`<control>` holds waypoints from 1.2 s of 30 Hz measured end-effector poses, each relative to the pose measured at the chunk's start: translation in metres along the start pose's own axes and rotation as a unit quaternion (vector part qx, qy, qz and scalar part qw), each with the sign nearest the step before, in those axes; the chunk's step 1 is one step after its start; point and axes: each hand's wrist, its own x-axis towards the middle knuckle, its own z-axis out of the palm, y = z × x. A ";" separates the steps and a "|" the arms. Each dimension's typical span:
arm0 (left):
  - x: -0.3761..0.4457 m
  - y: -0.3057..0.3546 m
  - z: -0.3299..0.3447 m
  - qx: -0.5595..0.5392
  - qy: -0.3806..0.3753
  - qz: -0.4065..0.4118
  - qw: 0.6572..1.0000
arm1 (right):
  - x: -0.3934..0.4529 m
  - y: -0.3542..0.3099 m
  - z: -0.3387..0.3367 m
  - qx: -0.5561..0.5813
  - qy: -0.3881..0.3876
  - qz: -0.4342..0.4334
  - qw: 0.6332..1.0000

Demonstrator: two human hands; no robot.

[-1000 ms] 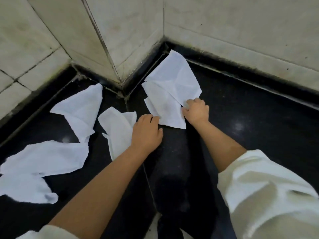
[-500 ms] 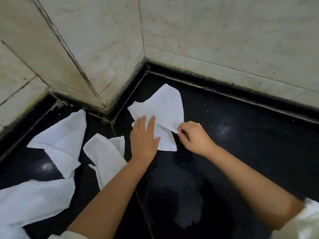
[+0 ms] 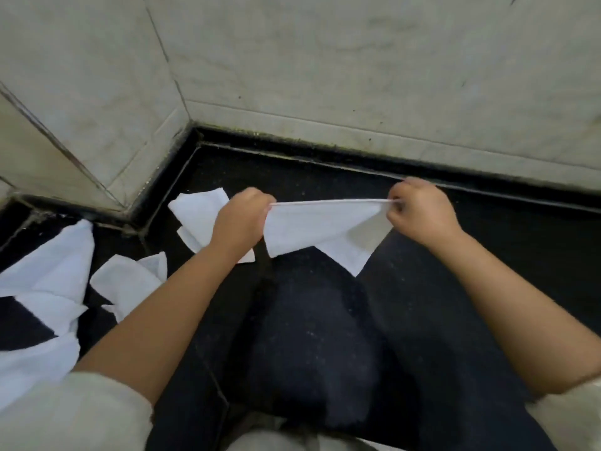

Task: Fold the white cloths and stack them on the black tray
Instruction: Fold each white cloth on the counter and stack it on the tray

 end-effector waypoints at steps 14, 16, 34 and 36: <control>-0.112 0.084 0.038 -0.040 -0.299 0.051 0.952 | -0.192 0.075 -0.006 0.109 -0.174 -0.054 0.977; -0.133 0.090 0.052 -0.030 -0.428 0.025 0.903 | -0.220 0.080 0.000 0.129 -0.310 -0.008 0.942; -0.117 0.104 0.097 0.081 -0.353 -0.095 0.927 | -0.199 0.079 0.047 0.131 -0.260 0.247 0.924; -0.117 0.105 0.103 0.093 -0.331 -0.100 0.934 | -0.197 0.080 0.053 0.121 -0.244 0.270 0.924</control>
